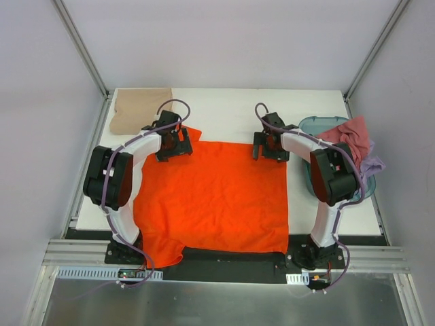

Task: Fold and stack the t-shirts
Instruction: Flatten out the tshirt, then grap the side of the flattened tshirt closest away from the robot with both arms, then fold the flattened tshirt in 1/3 of the way

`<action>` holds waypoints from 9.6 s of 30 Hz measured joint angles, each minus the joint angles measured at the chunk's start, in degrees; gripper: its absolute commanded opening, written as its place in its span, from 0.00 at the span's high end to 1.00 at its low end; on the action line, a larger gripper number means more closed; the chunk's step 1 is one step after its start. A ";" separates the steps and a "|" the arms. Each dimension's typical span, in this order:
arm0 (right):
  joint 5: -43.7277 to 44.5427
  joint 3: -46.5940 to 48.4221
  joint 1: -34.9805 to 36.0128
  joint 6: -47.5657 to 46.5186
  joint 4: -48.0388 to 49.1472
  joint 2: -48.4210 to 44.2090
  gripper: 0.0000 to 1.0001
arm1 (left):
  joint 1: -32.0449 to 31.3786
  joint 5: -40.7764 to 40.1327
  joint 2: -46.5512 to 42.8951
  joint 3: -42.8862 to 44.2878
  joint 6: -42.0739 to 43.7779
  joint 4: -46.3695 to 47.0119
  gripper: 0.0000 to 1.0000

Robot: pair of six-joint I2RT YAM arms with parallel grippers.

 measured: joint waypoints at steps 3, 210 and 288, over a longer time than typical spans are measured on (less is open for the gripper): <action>0.15 1.09 -1.95 0.07 -0.90 0.63 0.04 | 0.00 1.36 1.27 2.21 0.15 0.39 0.01; 9.16 -35.52 -0.57 23.47 -5.73 -53.83 1.00 | -3.28 19.56 -34.88 -20.06 -20.52 -6.69 1.00; -7.17 -20.94 -1.42 0.72 10.47 -16.28 0.04 | 6.49 11.10 -12.52 -18.27 -10.49 7.06 0.01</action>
